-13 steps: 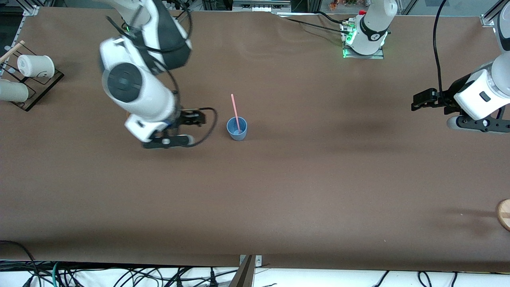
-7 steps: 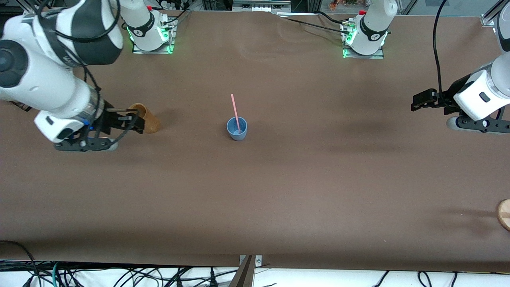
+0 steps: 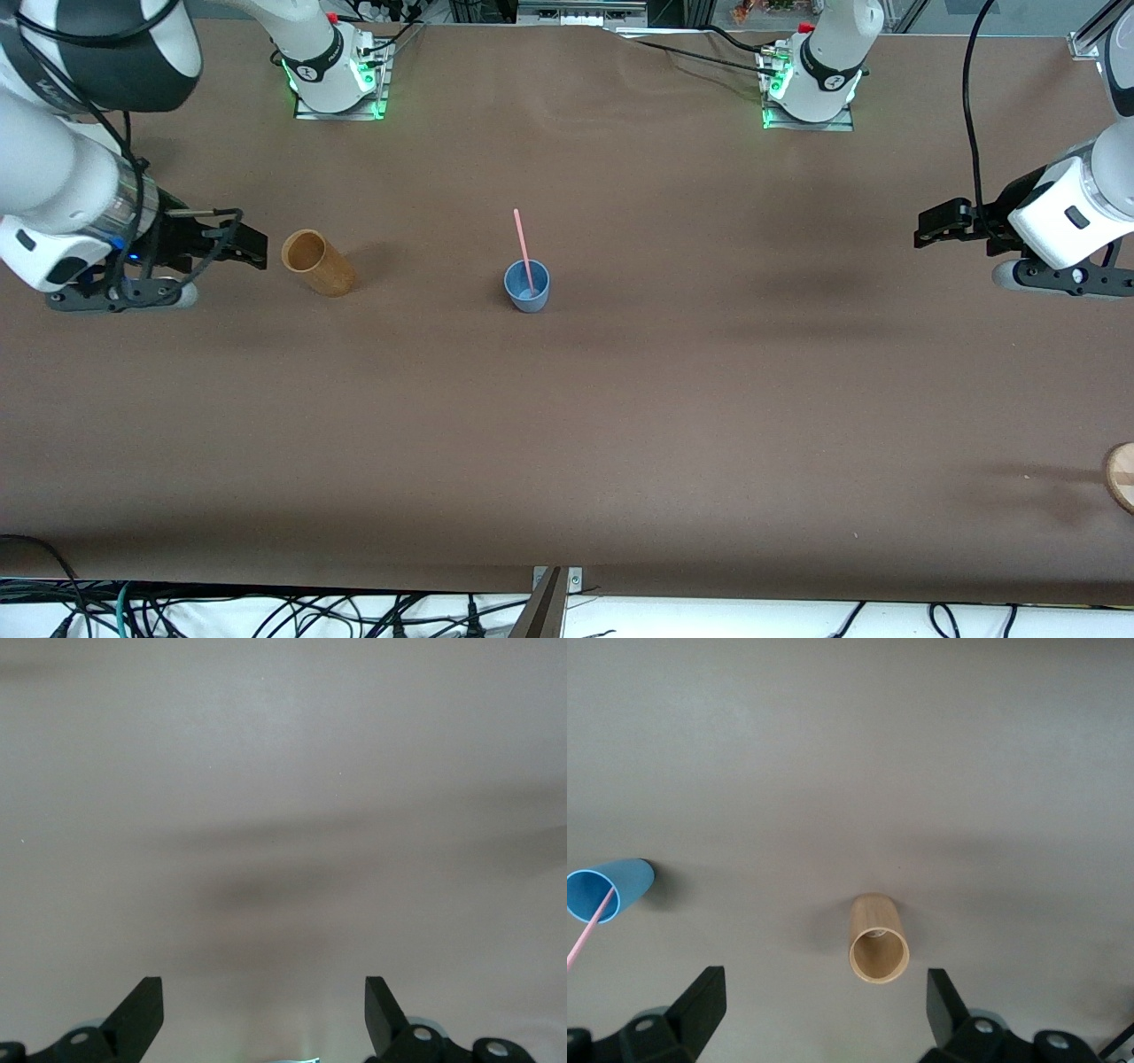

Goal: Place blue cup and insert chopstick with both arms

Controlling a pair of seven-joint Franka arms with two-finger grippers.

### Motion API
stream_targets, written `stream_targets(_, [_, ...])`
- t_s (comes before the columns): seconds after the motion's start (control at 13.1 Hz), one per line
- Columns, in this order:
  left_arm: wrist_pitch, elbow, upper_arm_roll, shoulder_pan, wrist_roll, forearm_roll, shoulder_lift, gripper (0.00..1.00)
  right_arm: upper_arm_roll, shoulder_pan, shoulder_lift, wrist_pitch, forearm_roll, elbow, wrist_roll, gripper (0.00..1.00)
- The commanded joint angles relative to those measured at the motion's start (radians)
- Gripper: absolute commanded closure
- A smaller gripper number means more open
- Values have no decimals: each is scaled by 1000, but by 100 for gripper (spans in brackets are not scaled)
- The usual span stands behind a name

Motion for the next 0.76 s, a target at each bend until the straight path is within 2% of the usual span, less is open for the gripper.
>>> stream_targets(0.0, [2,15,-1,6,20,11,6,0,244,-215,-122,41,-73,-136,-10,0])
stream_targets(0.08, [2,15,-2,6,20,11,6,0,318,-290,-162,44,-87,-176,4,0])
stream_targets(0.23, [2,15,-1,5,20,11,6,0,456,-457,-248,134,-100,-312,3,0])
stream_targets(0.31, [2,15,-1,5,20,11,6,0,474,-484,-269,144,-98,-340,4,0])
stream_targets(0.69, [2,15,-1,6,20,15,6,0,474,-492,-268,133,-91,-340,6,0])
